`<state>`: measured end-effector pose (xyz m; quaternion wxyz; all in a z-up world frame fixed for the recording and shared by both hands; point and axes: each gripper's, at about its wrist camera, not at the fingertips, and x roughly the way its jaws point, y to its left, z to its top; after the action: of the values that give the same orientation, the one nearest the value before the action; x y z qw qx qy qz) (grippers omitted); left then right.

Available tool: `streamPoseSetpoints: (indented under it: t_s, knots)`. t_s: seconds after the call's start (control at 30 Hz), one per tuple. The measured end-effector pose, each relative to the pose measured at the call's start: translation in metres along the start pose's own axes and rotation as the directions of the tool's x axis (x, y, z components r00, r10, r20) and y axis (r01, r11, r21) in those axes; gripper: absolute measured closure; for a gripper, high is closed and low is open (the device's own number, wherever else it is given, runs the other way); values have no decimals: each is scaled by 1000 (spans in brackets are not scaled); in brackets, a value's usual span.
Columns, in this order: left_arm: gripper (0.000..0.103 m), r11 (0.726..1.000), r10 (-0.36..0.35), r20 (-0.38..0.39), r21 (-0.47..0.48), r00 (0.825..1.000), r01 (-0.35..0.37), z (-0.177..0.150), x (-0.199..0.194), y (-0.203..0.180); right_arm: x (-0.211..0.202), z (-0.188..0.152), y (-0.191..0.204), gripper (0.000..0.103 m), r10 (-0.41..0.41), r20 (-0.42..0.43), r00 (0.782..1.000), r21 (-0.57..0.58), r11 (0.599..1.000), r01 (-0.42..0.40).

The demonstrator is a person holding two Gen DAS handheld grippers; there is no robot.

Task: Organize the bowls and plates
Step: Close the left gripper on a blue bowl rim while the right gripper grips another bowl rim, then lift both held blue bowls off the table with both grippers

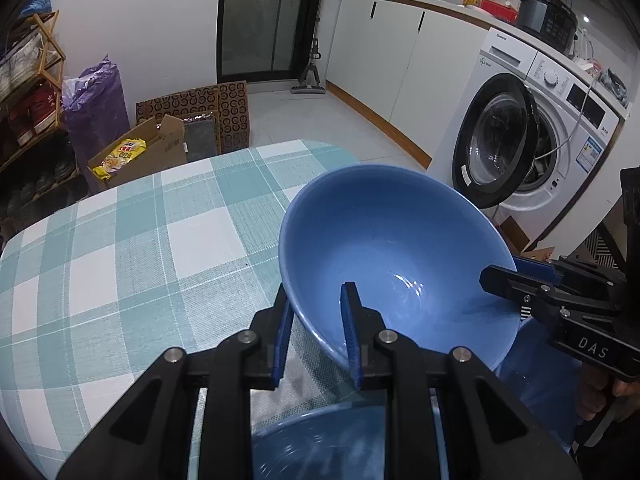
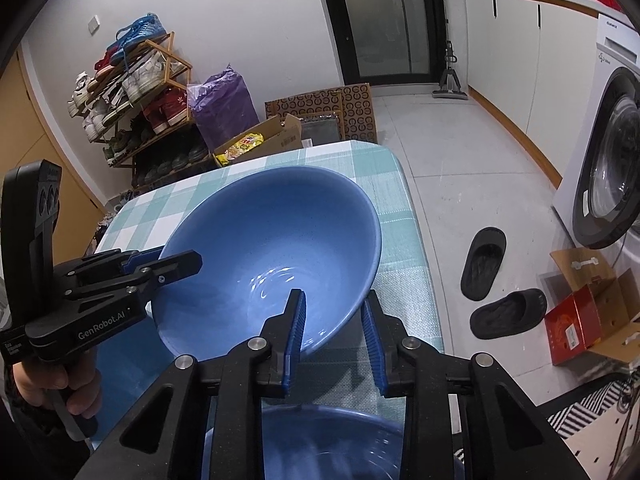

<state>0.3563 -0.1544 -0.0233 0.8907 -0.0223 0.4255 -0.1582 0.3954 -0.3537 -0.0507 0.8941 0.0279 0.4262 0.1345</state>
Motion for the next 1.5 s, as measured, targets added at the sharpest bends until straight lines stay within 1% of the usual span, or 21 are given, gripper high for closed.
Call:
streamPoseSetpoints:
  t_s: [0.3, 0.73, 1.5]
  knots:
    - [81, 1000, 2, 40, -3, 999, -2, -2, -19, 1, -23, -3, 7, 74, 0, 39, 999, -14, 1000, 1]
    - [81, 1000, 8, 105, 2, 994, -8, -9, -59, -2, -61, -6, 33, 74, 10, 104, 995, -54, 999, -4]
    - [81, 999, 35, 176, 17, 984, -39, -33, -111, -6, -120, -37, 60, 74, 49, 177, 983, -82, 996, -35]
